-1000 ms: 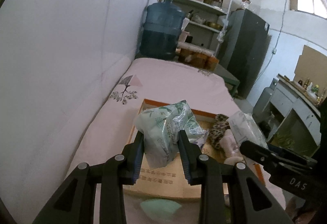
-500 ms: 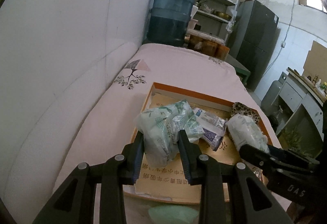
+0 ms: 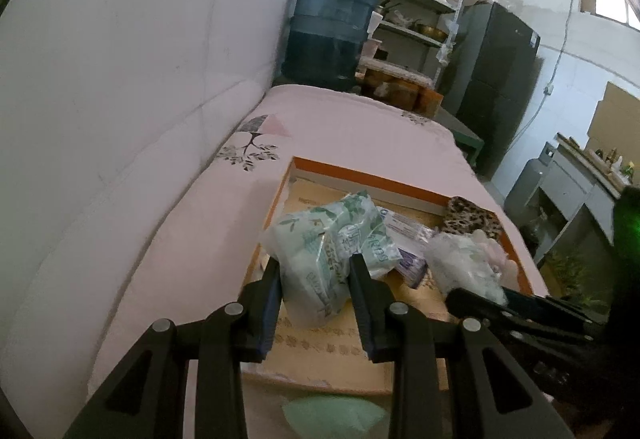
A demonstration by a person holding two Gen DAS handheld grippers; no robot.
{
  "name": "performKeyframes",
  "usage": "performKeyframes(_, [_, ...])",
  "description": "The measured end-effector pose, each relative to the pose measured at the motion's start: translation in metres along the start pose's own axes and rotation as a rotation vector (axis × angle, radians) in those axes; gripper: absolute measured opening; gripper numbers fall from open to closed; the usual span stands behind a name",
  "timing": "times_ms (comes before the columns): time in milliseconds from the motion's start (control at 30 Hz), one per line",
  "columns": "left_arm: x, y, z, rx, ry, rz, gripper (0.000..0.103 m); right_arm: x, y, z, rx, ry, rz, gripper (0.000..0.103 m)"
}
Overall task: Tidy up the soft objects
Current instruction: 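Carry the tissue pack with the left gripper while the right gripper carries its pack to the tray, then open both grippers to drop the tissue packs into the tray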
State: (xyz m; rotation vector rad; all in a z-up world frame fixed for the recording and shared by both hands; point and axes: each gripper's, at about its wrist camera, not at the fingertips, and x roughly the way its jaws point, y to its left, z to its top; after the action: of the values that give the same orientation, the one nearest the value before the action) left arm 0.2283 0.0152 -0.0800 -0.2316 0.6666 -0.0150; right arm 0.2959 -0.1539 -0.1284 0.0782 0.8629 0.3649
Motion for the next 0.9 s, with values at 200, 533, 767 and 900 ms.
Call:
performKeyframes(200, [-0.016, -0.004, -0.010, -0.011, -0.023, -0.103, 0.033, -0.001, -0.002, -0.002, 0.000, -0.004, 0.003, 0.053])
performKeyframes(533, [0.011, -0.010, -0.023, 0.009, 0.134, -0.128, 0.033, 0.003, -0.002, -0.003, -0.019, 0.012, -0.012, 0.053])
performKeyframes(767, [0.025, -0.008, -0.028, 0.013, 0.168, -0.120, 0.033, 0.012, 0.000, -0.005, -0.026, 0.027, -0.020, 0.053])
performKeyframes(900, [0.026, -0.007, -0.027, 0.017, 0.165, -0.114, 0.035, 0.015, 0.000, -0.006, -0.024, 0.032, -0.024, 0.054])
